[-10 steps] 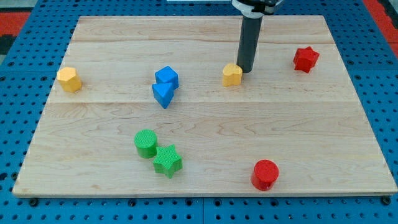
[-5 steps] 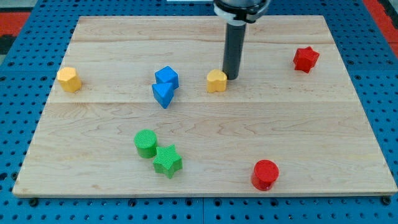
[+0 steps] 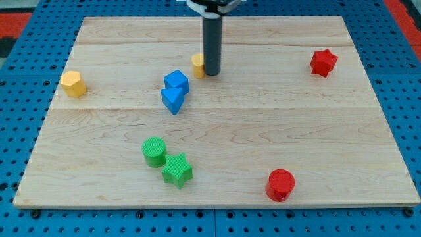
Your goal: Separate yellow heart from the red star
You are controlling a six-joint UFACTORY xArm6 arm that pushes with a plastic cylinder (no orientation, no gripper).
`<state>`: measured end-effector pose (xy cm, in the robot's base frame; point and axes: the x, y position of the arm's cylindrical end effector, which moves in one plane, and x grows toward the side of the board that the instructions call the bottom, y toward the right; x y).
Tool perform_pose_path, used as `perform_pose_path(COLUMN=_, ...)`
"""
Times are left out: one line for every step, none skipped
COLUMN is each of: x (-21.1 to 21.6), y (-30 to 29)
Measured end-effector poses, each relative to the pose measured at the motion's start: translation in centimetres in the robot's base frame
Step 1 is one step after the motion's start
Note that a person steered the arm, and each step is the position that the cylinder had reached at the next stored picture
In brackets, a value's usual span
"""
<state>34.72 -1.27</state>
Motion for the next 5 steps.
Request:
perform_pose_path(x=-0.1, y=-10.0)
perform_pose_path(x=-1.9, y=-3.9)
perform_pose_path(x=-2.2, y=1.3)
perform_pose_path(x=-6.5, y=0.5)
perform_pose_path(x=-7.3, y=-4.3)
